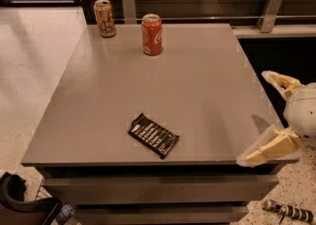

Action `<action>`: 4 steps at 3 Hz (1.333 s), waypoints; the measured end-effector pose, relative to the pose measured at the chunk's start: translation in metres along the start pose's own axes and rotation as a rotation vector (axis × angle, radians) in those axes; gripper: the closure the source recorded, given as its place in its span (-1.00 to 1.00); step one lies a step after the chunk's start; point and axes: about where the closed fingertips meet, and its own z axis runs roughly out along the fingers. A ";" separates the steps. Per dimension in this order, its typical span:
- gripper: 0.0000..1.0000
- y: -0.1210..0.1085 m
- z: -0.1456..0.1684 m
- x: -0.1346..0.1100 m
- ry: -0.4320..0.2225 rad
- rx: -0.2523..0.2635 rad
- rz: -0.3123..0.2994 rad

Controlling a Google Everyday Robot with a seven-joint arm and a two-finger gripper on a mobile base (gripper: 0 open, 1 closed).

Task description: Move rxbar chocolate near coke can

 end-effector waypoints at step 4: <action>-1.00 0.038 0.040 -0.097 -0.416 -0.093 0.161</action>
Offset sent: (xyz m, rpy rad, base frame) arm 0.0089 0.1069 0.0826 0.6818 -0.0424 0.1265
